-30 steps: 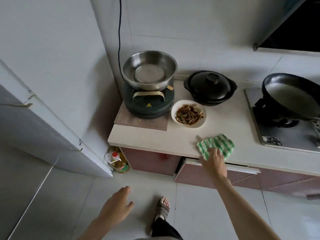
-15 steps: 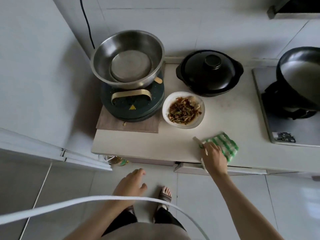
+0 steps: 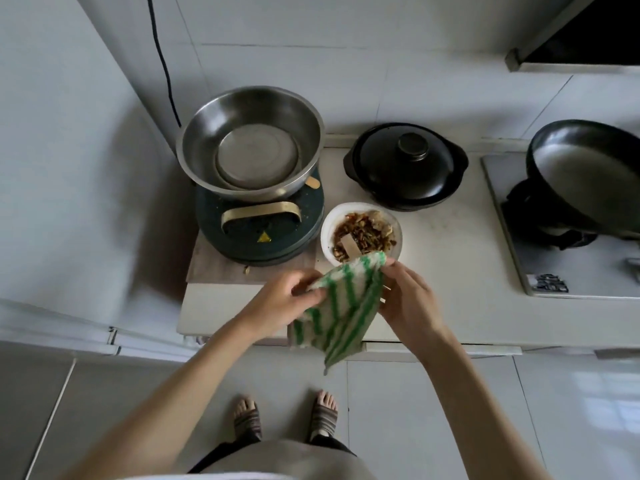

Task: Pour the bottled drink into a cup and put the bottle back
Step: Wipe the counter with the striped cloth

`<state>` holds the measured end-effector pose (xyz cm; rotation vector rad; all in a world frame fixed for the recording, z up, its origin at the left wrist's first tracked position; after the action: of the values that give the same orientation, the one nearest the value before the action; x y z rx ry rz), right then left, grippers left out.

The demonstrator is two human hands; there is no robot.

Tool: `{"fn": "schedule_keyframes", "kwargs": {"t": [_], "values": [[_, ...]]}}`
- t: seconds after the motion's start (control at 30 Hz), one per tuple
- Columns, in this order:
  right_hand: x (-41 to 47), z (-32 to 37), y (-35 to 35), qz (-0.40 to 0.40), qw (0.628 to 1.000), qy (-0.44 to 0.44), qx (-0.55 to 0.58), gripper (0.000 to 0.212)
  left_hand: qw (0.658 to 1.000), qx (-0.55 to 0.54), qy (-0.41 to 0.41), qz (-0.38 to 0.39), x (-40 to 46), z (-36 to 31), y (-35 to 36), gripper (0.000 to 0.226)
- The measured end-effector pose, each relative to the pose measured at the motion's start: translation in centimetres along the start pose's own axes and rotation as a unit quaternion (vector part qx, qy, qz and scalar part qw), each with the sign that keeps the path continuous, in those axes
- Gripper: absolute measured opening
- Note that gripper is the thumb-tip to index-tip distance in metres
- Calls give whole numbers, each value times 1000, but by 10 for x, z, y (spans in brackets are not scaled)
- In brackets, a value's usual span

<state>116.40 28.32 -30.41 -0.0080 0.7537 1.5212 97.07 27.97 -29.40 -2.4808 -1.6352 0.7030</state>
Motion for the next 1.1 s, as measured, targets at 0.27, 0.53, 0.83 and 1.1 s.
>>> {"fn": "schedule_keyframes", "kwargs": {"t": [0.27,0.53,0.83,1.1], "values": [[20,-47,-9,-103,986,36,-127,30,999,46,-5,-18,-15,27,-24,25],[14,-45,-35,-38,980,47,-188,13,996,-57,-54,36,-6,55,7,27],[41,-49,-105,-286,768,19,-573,77,985,7,-156,-78,62,107,10,49],[48,-121,-71,-126,683,-152,-703,52,968,-64,-222,-99,-31,189,-5,9]]}}
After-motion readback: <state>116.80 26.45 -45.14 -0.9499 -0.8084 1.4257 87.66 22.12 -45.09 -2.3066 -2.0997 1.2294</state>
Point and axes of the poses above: each hand's wrist, its own x-axis towards the middle knuckle, its own y-axis out of the palm, z = x × y, the point moved 6 cm from there along x, towards the middle knuckle, and after that the axes turned 2 degrees about x, right-handed, at the moved point
